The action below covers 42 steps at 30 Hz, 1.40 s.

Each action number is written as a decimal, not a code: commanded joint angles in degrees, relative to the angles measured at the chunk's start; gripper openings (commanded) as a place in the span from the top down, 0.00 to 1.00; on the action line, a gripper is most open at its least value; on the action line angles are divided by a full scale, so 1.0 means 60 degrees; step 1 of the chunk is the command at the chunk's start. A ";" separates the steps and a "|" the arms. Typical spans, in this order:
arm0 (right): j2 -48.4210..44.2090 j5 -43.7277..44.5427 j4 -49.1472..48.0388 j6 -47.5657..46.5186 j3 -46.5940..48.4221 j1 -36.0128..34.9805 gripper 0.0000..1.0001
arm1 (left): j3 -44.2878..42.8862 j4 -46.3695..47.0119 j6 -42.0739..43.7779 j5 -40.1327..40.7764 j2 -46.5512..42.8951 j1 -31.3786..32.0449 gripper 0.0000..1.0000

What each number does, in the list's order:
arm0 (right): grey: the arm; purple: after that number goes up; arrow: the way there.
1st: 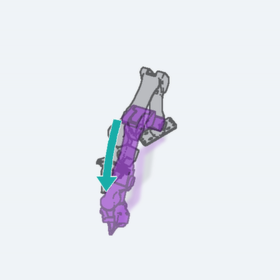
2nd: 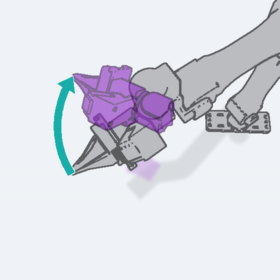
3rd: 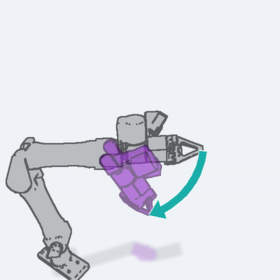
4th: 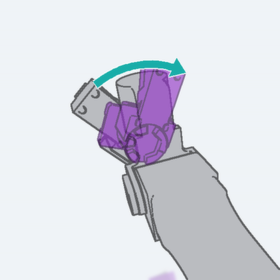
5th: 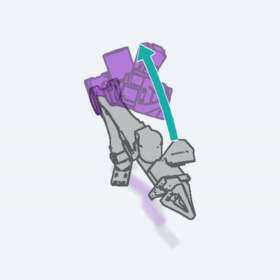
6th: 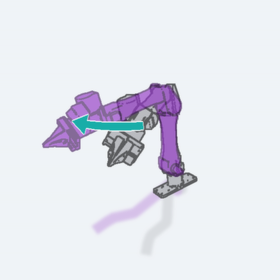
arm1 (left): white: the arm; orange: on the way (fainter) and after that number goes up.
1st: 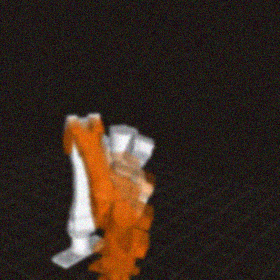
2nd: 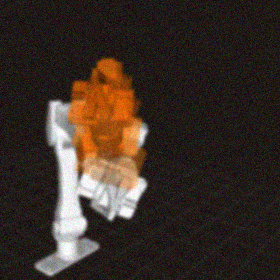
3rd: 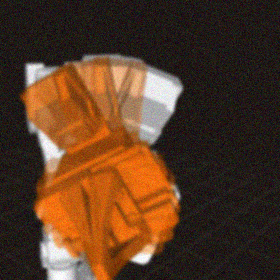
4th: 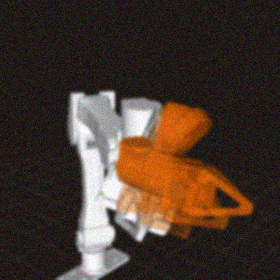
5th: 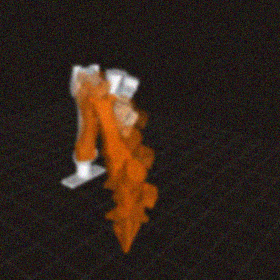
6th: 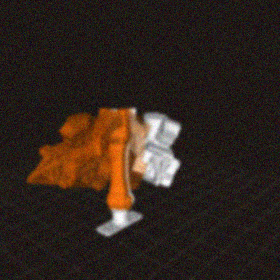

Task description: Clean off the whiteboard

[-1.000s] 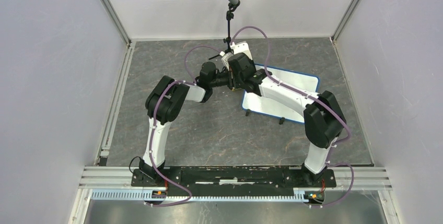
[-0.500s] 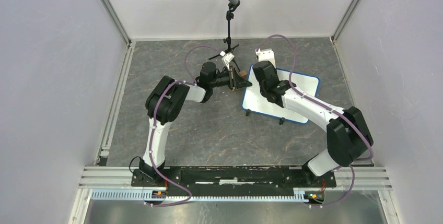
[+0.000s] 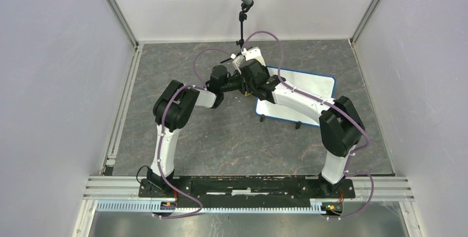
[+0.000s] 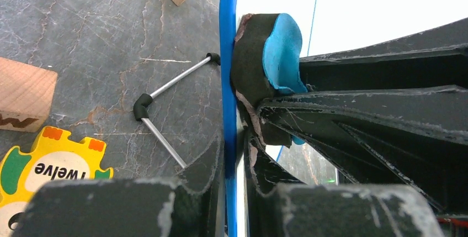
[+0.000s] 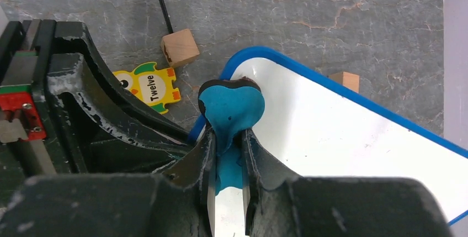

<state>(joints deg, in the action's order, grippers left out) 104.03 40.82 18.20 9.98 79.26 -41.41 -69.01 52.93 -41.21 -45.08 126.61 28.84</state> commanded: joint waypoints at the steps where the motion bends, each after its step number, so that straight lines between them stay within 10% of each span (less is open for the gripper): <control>1: -0.0038 -0.0138 -0.0034 -0.0030 0.0001 0.0193 0.85 | 0.0176 -0.0594 0.0963 0.0543 -0.0135 -0.0104 0.98; 13: -0.2166 0.0056 -0.0453 0.0142 -0.3005 0.1164 0.85 | 0.0252 -0.0541 0.0941 0.0570 -0.0197 -0.0103 0.98; 29: 0.0347 -0.0641 -0.0171 -0.0240 0.0997 0.0606 0.85 | 0.0194 -0.0658 0.1020 0.0542 -0.0168 -0.0105 0.98; 42: -0.3798 -0.0807 -0.1494 0.0102 -0.5195 0.3946 0.85 | 0.0263 -0.0615 0.0979 0.0541 -0.0205 -0.0119 0.98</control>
<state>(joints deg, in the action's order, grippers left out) 83.57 33.69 7.53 10.48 55.29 -25.41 -68.86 52.66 -40.97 -44.10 126.15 29.34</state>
